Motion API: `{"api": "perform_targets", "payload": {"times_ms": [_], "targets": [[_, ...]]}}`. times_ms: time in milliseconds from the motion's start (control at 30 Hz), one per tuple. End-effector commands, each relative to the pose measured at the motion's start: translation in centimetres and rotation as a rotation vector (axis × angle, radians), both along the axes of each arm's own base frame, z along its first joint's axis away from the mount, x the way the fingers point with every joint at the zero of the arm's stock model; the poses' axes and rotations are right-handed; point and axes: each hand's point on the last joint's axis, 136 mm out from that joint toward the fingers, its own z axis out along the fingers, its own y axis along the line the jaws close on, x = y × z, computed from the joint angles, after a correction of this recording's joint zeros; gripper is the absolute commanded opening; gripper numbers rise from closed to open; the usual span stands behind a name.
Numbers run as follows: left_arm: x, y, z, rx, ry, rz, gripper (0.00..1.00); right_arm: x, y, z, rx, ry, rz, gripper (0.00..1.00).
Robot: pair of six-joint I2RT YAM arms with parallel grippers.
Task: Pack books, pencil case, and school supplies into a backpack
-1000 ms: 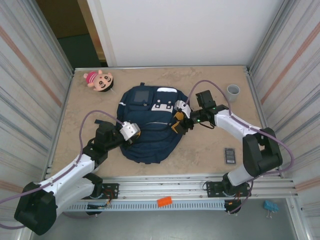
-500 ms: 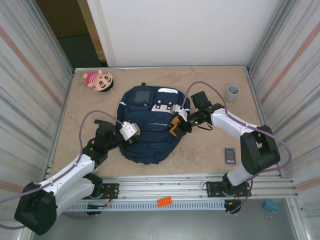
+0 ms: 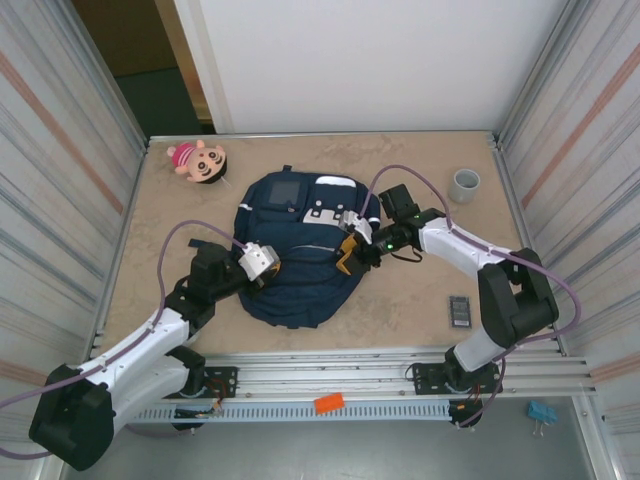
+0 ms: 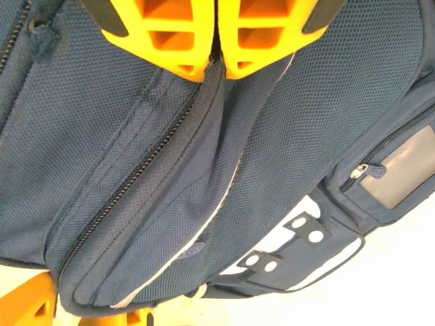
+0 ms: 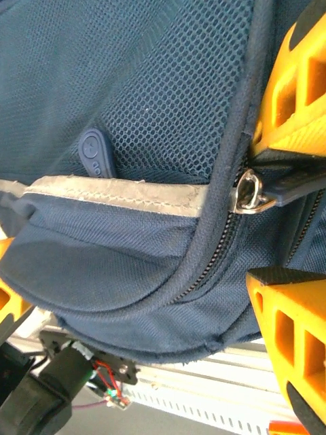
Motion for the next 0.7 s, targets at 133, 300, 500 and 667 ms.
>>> {"api": "perform_targets", "payload": {"times_ms": [133, 300, 500, 667], "targets": [[0.9, -0.5, 2.9, -0.082, -0.065, 0.003, 0.0, 0.8, 0.3, 0.8, -0.026, -0.011, -0.031, 0.09], [1.6, 0.1, 3.4, -0.08, -0.039, 0.068, 0.0, 0.0, -0.7, 3.4, -0.012, 0.008, -0.06, 0.05], [3.2, 1.9, 3.8, -0.08, -0.037, 0.226, 0.0, -0.5, -0.9, 5.0, -0.072, 0.158, -0.095, 0.06], [3.6, 2.4, 4.4, -0.086, -0.049, 0.295, 0.0, 0.2, -1.2, 4.9, -0.187, 0.285, -0.208, 0.01]]}}
